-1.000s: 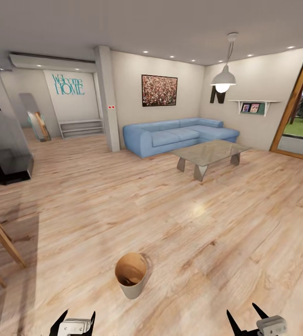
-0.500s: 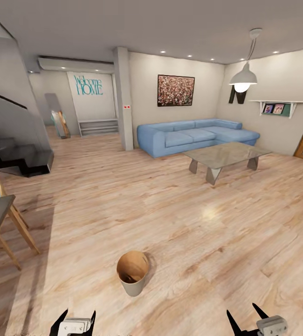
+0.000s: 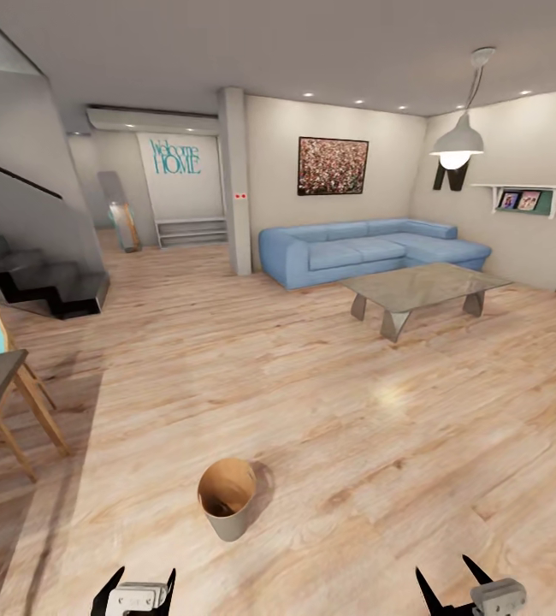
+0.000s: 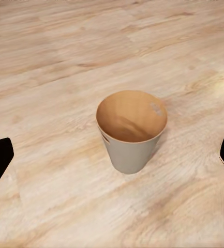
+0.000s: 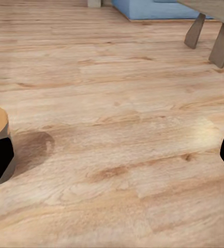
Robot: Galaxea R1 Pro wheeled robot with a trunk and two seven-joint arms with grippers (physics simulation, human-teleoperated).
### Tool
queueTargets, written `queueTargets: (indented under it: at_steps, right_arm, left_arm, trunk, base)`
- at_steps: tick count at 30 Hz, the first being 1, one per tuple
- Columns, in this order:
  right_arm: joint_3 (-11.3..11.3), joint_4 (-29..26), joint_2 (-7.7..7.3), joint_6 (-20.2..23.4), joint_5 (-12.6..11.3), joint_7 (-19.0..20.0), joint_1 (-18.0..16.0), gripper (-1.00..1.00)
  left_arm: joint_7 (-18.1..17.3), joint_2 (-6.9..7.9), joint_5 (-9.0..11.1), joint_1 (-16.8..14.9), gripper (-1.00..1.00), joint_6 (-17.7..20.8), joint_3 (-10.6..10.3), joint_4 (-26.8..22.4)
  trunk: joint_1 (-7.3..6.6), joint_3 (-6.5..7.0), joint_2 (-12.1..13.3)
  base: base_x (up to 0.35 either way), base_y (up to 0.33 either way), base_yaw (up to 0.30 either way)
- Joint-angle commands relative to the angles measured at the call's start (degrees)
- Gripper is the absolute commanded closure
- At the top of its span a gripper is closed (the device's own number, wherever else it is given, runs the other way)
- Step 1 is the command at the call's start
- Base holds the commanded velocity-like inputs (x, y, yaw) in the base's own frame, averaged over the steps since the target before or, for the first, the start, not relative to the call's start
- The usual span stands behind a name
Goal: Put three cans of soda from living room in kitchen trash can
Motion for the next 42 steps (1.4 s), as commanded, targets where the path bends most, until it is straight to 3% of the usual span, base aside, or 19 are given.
queueTargets:
  at_steps: [1, 23, 42]
  right_arm:
    - [0.0, 0.0, 0.0, 0.0, 0.0, 0.0, 0.0, -1.0]
    - [1.1, 0.5, 0.0, 0.0, 0.0, -0.1, 0.0, -1.0]
    - [1.2, 0.8, -0.08, 0.0, 0.0, 0.0, 0.0, -1.0]
  left_arm:
    - [0.0, 0.0, 0.0, 0.0, -1.0, 0.0, 0.0, 0.0]
    - [-0.1, 0.03, 0.0, 0.0, -1.0, 0.0, 0.0, 0.0]
    - [-0.4, 0.15, 0.3, 0.0, -1.0, 0.0, 0.1, 0.0]
  trunk:
    - [0.0, 0.0, 0.0]
    - [0.0, 0.63, 0.0]
    - [0.0, 1.14, 0.0]
  base:
    - [0.0, -0.306, 0.004]
    - [0.014, -0.303, 0.091]
    - [0.238, -0.154, 0.083]
